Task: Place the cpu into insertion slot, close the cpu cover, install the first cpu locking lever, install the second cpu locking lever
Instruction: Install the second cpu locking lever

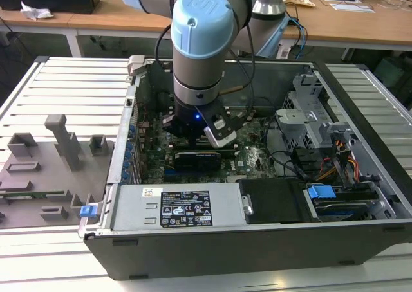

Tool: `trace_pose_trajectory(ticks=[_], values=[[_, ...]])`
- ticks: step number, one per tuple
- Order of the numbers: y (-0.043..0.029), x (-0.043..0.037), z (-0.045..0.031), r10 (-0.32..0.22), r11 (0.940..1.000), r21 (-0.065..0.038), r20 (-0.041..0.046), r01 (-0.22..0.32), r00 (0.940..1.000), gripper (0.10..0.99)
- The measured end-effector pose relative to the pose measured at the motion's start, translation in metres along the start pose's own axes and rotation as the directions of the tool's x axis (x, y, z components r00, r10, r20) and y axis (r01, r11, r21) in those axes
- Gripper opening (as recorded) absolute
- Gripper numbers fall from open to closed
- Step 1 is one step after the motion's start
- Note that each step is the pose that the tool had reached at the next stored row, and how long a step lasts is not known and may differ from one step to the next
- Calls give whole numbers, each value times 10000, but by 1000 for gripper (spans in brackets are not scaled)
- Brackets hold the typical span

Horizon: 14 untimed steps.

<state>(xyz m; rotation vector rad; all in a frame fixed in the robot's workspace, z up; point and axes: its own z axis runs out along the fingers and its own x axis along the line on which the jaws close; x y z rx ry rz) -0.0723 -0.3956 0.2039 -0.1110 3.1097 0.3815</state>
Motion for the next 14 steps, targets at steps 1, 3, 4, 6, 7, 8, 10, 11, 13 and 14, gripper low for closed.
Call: trace_pose_trajectory(ticks=[1,3,4,6,7,8,10,11,13,14], values=[[-4,5,19,-6,10000,-84,9,6,10000,106],[-8,9,33,-8,9999,-149,14,8,10000,106],[-9,12,37,-10,9998,-179,15,10,10000,106],[-9,16,41,-15,9997,-251,22,16,10000,106],[-9,23,44,-12,9995,-303,25,13,10000,106],[-9,26,47,-15,9995,-326,27,16,10000,106],[-10,37,55,-17,9993,-370,30,18,10000,106],[-13,39,63,-19,9993,-382,31,20,10000,106],[-16,43,77,-18,9992,-391,30,19,10000,106],[-18,51,86,-16,9992,-394,30,17,10000,106]])
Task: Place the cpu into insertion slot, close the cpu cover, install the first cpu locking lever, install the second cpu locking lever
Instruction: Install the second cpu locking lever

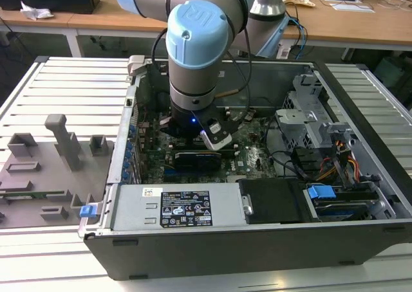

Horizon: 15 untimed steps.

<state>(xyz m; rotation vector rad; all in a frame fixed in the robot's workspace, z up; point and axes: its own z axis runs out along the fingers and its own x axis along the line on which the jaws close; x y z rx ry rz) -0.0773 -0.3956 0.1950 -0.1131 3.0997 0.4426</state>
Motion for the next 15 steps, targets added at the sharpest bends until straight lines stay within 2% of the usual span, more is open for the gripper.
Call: trace_pose_trajectory(ticks=[15], values=[[64,7,-221,-3,10000,-65,6,3,10000,106]])
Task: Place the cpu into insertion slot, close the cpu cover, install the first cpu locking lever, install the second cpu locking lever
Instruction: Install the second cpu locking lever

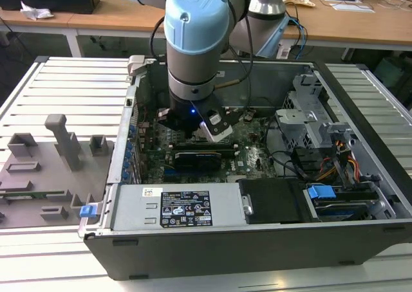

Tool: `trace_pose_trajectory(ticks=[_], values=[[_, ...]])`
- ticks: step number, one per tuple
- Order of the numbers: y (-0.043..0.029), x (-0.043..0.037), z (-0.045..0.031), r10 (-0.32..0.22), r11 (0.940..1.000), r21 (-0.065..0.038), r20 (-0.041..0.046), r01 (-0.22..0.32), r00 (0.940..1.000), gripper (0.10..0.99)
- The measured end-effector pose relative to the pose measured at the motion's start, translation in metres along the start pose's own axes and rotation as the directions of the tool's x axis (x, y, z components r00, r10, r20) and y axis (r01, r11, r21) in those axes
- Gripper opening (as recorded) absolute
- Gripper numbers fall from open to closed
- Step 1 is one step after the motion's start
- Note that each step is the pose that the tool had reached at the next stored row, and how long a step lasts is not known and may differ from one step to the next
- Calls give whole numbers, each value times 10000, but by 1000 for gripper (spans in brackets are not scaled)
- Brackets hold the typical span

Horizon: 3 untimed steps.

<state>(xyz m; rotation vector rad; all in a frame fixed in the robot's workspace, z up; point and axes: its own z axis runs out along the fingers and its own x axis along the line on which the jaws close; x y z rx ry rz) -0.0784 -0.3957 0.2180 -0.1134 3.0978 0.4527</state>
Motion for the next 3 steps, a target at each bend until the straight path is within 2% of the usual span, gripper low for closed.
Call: trace_pose_trajectory(ticks=[3], values=[[3,-1,-7,0,10000,-14,2,0,10000,106]])
